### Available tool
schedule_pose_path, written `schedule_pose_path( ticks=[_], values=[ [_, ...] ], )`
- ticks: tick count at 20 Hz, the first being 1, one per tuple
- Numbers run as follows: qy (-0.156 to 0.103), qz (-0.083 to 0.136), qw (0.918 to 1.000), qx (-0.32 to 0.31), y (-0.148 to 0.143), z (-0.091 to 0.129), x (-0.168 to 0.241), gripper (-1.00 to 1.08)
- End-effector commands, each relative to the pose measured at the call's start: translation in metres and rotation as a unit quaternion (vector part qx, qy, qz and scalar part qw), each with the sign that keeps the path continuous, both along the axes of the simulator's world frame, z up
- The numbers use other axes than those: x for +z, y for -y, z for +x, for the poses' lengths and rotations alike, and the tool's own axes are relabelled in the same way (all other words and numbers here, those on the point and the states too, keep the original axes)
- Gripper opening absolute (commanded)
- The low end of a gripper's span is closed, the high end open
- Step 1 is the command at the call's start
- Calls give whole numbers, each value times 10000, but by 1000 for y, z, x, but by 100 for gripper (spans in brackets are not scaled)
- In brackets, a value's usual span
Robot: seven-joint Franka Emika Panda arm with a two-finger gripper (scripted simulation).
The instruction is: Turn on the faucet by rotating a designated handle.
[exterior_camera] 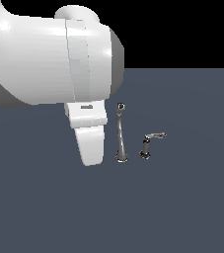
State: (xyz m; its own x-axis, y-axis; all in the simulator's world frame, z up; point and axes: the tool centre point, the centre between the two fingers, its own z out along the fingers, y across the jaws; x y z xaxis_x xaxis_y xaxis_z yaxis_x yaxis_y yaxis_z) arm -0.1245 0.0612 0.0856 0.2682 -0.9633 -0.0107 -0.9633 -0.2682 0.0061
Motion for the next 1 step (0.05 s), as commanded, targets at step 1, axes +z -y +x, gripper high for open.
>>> schedule_pose_path(
  ticks=[1],
  values=[
    [41, -45, 9981, -609, 60, 13, 0, -100]
  ],
)
